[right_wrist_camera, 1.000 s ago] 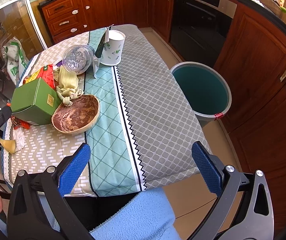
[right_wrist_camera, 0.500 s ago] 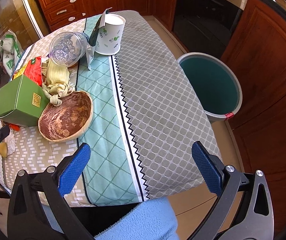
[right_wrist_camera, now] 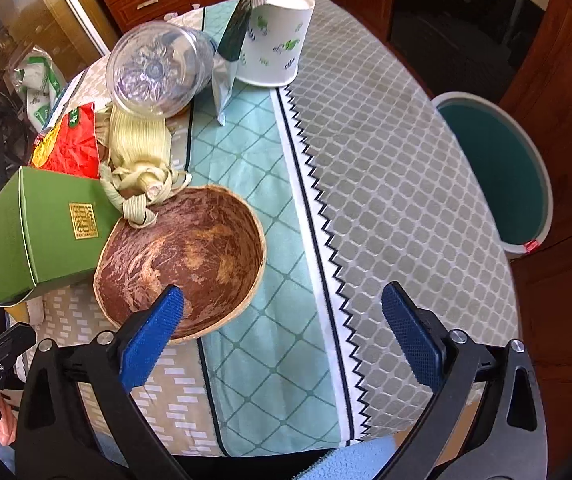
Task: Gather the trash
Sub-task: 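Grasp the brown coconut-shell bowl rim with the right tool while the left tool reaches toward the green box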
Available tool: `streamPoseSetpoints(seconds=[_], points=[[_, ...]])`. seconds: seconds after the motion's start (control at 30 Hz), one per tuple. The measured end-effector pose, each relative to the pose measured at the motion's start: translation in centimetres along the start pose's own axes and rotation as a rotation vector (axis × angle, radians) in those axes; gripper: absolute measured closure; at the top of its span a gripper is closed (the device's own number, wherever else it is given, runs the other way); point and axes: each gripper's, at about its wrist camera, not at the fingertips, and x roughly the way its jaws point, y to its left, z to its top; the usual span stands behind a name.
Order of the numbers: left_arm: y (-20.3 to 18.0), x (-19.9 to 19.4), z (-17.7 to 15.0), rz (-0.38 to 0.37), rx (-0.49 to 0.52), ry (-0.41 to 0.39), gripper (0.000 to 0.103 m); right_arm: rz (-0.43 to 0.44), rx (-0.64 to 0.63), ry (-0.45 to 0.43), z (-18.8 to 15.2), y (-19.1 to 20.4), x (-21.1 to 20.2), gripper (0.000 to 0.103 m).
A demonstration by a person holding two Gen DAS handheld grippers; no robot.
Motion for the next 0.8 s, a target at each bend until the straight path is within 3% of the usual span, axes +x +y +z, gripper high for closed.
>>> streamPoseSetpoints(seconds=[0.03,0.1,0.2,0.33,0.5,0.63,0.7,0.8], points=[[0.0,0.1,-0.2,-0.007,-0.004,0.006,0.036,0.006,-0.003,0.011,-0.2,0.1,0.3,0.020],[-0.1,0.3,-0.5,-0.015,-0.008,0.012,0.036,0.011,-0.019,0.024,-0.7,0.1,0.8,0.038],[0.4,-0.1,-0.6,0.025,-0.025,0.000,0.036,-0.026,-0.055,0.004,-1.2,0.1,0.8,0.057],[1.6,-2.0,0.1,0.062,-0.038,-0.038,0.030,-0.053,-0.076,-0.007,-1.3,-0.1,0.6,0.064],[1.6,-4.2,3.4,0.076,0.013,-0.100,0.029,-0.045,-0.092,-0.015,-1.9,0.4,0.1,0.086],[2.2,-4.5,6.8,0.066,0.015,-0.135,0.029,-0.040,-0.099,-0.024,-2.2,0.6,-0.5,0.091],[2.2,-3.1,7.5,0.062,0.021,-0.086,0.029,-0.048,-0.088,-0.039,-2.1,0.1,-1.0,0.093],[0.2,-1.4,6.1,0.044,0.071,-0.011,0.030,-0.087,-0.063,-0.071,-2.1,-1.4,-2.1,0.093]])
